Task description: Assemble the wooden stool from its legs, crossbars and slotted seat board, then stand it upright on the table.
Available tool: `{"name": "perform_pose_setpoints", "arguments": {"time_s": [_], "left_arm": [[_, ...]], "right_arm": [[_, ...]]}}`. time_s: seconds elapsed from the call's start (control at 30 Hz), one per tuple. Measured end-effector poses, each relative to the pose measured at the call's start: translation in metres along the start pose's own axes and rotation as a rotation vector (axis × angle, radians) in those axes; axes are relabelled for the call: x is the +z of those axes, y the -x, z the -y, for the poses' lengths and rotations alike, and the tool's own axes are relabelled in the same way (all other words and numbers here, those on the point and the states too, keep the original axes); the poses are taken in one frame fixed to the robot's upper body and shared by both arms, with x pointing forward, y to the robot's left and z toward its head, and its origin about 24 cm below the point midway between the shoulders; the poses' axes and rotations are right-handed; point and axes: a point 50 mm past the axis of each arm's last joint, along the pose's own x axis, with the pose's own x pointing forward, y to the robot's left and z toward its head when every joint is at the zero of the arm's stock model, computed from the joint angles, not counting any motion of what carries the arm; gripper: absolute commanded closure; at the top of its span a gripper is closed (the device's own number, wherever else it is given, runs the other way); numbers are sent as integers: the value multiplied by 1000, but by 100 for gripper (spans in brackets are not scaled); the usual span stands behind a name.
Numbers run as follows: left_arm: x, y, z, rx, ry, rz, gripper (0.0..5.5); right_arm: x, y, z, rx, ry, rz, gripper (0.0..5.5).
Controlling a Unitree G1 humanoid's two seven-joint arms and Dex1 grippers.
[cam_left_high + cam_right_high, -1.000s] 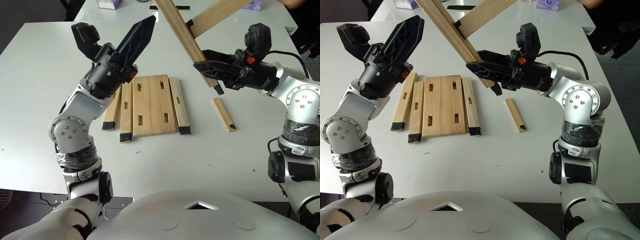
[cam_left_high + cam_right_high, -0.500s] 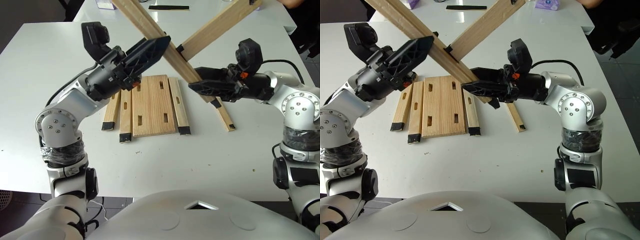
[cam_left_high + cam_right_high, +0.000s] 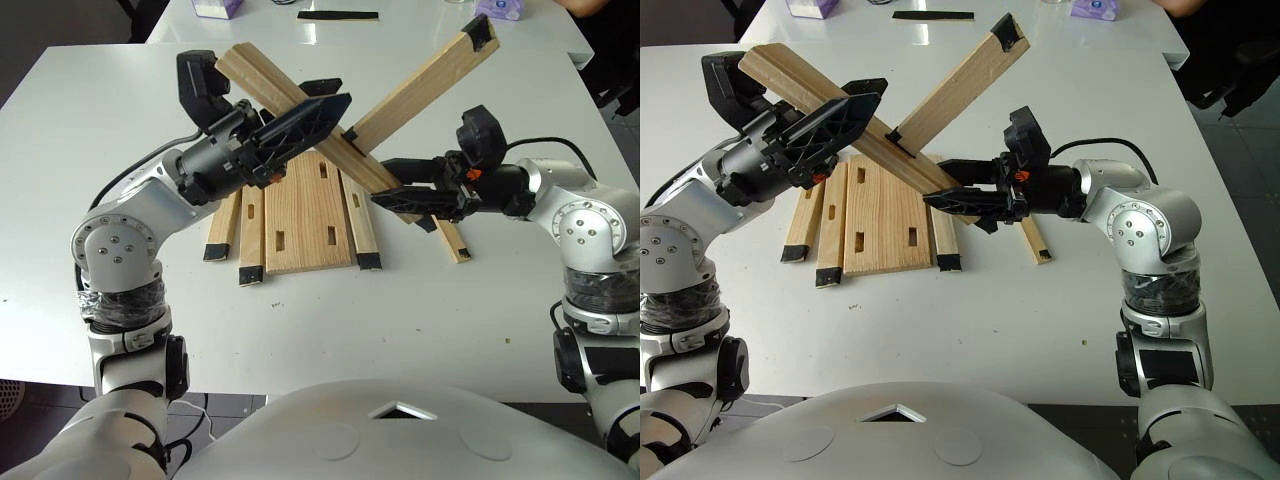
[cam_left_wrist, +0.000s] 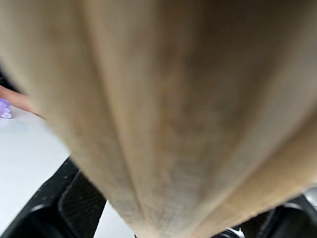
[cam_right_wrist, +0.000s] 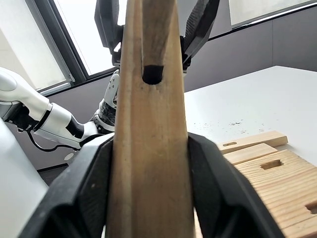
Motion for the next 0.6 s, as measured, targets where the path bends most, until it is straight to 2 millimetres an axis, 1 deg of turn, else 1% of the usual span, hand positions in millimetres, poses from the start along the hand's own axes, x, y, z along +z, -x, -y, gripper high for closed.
{"name": "perform_pose_setpoints", "arguments": {"time_s": [0.03,0.07,0.1,0.33,0.6], "left_arm": [[0,0,0,0,-1,-1,202],[0,0,0,0,-1,-1,221],[0,0,0,0,-3,-2,228],[-5,-2,0,1,6,0,334],[-6,-3,0,14,-8,12,336]], "right_arm": [[0,0,0,-1,0,0,344],[-1,0,0,-2,-1,0,344],[-1,0,0,-2,-1,1,344],[-1,-1,1,-5,-8,13,344],[-1,-1,1,-1,-20,17,344]]}}
